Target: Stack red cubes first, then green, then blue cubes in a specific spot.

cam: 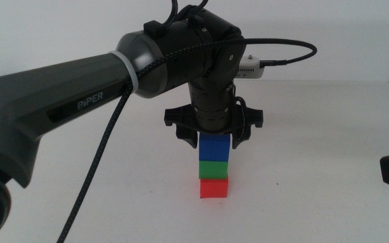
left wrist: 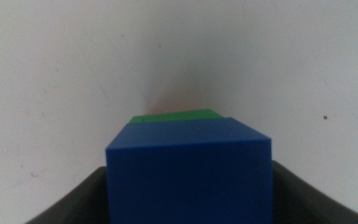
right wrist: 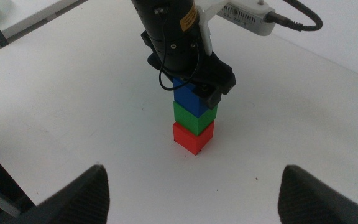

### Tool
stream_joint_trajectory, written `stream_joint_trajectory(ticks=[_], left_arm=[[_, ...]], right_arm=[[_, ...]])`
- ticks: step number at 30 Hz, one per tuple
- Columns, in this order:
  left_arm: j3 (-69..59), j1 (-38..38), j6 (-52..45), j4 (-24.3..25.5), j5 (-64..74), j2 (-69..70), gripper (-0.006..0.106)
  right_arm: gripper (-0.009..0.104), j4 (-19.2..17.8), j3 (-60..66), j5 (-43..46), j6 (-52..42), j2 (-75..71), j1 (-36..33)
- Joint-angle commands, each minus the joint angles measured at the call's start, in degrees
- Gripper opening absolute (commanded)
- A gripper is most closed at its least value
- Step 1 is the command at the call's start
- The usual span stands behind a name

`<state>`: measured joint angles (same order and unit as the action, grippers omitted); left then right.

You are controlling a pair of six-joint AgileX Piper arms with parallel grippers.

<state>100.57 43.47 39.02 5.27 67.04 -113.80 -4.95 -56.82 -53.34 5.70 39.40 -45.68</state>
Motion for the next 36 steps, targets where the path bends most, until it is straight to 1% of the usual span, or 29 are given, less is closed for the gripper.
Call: stream_joint_trajectory(ticks=[1, 5, 8, 30, 36], left_arm=[[0.09, -0.04, -0.09, 0.29, -0.41, 0.19, 0.077], [0.09, -0.04, -0.15, 0.82, 0.42, 0.19, 0.082], [0.09, -0.04, -0.15, 0.82, 1.38, 0.19, 0.083], [0.09, -0.04, -0.14, -0.15, 1.44, 4.52, 0.083], [2.59, -0.04, -0.25, -0.15, 2.88, 6.04, 0.083]], right_arm=[[0.078, -0.45, 0.35, 0.65, -0.13, -0.12, 0.48], [0.078, -0.45, 0.35, 0.65, -0.13, -0.12, 0.48], [0.078, -0.45, 0.35, 0.65, -0.13, -0.12, 0.48], [0.078, -0.45, 0.35, 0.65, -0.13, -0.12, 0.48], [0.078, -0.45, 0.35, 0.65, -0.13, -0.12, 0.48]])
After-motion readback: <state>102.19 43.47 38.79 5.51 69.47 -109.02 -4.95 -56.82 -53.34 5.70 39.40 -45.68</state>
